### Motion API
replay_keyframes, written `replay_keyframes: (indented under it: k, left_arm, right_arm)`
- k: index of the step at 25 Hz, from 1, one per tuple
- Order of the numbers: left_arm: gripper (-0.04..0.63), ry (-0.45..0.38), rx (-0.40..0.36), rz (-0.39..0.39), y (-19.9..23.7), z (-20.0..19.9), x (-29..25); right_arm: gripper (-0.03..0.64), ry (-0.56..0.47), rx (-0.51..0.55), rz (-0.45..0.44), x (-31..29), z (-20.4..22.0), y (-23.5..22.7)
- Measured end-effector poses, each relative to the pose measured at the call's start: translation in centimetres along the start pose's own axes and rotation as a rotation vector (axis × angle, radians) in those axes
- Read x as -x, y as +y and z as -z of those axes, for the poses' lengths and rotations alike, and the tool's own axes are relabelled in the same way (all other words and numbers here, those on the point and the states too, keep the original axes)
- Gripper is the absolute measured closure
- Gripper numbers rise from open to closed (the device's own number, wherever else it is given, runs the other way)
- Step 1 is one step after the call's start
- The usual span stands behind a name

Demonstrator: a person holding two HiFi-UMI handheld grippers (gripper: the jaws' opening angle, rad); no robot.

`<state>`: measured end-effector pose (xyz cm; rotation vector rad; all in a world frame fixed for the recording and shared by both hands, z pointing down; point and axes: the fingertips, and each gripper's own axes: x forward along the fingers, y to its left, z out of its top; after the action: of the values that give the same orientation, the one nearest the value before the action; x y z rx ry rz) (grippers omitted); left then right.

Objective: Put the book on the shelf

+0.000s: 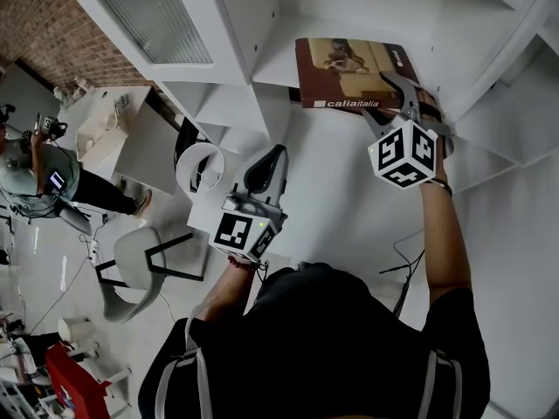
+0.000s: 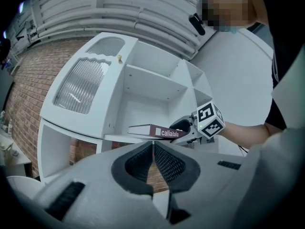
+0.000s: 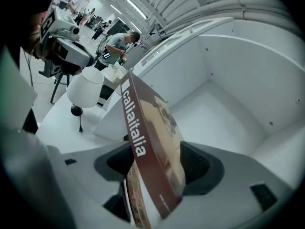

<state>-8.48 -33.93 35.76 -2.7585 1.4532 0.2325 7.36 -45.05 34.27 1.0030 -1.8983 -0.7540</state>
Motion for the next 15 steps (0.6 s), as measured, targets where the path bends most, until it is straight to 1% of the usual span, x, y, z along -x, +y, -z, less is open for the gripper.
replay_keyframes:
  k: [2,5,7,10,15]
  left_arm:
    - [0.566,-0.001,0.002,0.003,-0.1,-0.1,-0.1]
    - [0.566,0.012,-0.018,0.012,0.1,0.5,-0.1]
    - [0.566,0.016,-0.005,-0.001,0.3,0.7,-0.1]
    - [0.566,0.026,0.006,-0.012,0.3,0.9,0.0]
    - [0.566,0.019,-0.008,0.007,0.1,1.0,0.1]
  right_arm:
    - [0.340,0.009,-0.001,-0.036,-0.3,0.1,0.2]
    - [0.323,0.002,-0.026,-0.089,-0.7,-0.1,0.2]
    - [0.316,-0.008,-0.048,-0.116,-1.0,-0.4,0.1]
    - [0.300,-0.011,-0.056,-0.129,-1.6,-0.4,0.1]
    - [0.291,-0.028,-0.079,-0.150,-2.0,-0.6,-0.2]
